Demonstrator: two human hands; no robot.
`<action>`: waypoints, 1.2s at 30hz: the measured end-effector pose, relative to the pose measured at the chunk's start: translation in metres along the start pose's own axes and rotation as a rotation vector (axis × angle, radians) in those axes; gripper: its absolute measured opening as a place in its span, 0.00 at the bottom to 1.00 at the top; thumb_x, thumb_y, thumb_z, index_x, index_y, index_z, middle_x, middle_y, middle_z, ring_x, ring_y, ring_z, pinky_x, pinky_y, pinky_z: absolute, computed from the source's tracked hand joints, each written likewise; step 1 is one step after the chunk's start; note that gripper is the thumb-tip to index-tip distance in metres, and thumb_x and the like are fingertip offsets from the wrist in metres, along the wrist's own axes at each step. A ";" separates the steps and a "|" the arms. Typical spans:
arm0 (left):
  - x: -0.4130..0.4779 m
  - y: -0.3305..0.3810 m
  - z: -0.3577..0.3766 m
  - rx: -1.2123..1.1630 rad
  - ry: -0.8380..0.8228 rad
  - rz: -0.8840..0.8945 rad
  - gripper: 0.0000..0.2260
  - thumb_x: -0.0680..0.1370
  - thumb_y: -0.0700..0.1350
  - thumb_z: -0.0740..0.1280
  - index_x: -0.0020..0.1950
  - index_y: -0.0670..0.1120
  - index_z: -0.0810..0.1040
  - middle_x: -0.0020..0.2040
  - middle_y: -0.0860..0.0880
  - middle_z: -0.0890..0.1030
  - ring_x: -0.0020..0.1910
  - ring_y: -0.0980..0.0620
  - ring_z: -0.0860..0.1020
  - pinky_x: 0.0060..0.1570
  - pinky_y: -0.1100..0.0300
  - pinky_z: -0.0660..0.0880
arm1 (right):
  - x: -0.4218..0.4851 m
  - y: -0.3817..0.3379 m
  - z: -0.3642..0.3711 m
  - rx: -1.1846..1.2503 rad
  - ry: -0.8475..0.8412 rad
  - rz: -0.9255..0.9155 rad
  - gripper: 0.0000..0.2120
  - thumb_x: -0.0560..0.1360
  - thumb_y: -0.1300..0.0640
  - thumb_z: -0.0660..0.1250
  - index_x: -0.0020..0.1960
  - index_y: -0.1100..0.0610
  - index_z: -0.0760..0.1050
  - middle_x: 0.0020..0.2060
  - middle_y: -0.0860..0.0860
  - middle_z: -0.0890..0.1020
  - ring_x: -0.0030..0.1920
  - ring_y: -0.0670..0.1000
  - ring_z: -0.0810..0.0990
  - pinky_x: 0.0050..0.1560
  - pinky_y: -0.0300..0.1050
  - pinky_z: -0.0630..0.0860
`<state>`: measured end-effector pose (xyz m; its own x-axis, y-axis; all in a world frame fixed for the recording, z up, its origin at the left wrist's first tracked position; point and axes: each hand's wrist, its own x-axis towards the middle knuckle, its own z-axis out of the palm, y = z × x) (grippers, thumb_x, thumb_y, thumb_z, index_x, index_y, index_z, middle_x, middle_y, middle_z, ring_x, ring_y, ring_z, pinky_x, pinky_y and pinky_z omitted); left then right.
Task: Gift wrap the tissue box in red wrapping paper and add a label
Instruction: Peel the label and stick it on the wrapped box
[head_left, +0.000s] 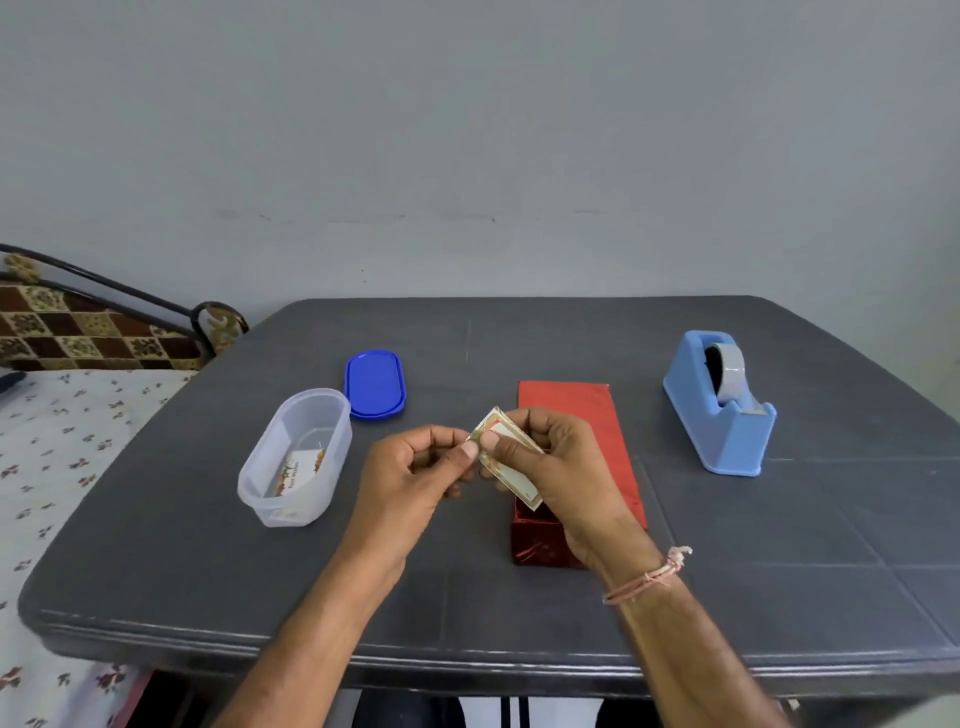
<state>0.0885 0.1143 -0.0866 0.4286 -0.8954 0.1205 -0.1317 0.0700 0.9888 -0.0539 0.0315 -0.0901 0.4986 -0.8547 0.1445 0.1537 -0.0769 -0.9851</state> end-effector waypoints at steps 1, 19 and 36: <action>-0.001 0.000 0.001 0.019 0.025 0.021 0.03 0.79 0.40 0.72 0.50 0.44 0.86 0.41 0.46 0.87 0.42 0.51 0.85 0.40 0.66 0.78 | 0.000 0.000 0.003 -0.003 -0.003 -0.005 0.05 0.77 0.64 0.73 0.50 0.66 0.82 0.37 0.59 0.86 0.36 0.50 0.84 0.37 0.41 0.79; -0.004 -0.005 -0.026 -0.315 -0.024 -0.187 0.11 0.71 0.46 0.75 0.51 0.43 0.87 0.43 0.43 0.86 0.42 0.53 0.83 0.42 0.62 0.81 | -0.005 -0.002 0.028 0.086 -0.038 0.032 0.04 0.78 0.61 0.73 0.48 0.62 0.84 0.38 0.57 0.85 0.38 0.51 0.82 0.39 0.43 0.81; -0.007 0.004 -0.036 -0.088 -0.029 -0.153 0.05 0.77 0.42 0.74 0.50 0.43 0.88 0.44 0.42 0.88 0.41 0.53 0.83 0.45 0.56 0.80 | -0.009 -0.011 0.027 -0.104 -0.041 -0.014 0.03 0.77 0.64 0.72 0.46 0.63 0.84 0.38 0.58 0.87 0.37 0.51 0.83 0.39 0.42 0.80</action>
<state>0.1175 0.1372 -0.0808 0.4113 -0.9109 -0.0329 0.0122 -0.0306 0.9995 -0.0372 0.0539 -0.0786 0.5321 -0.8314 0.1600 0.0727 -0.1434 -0.9870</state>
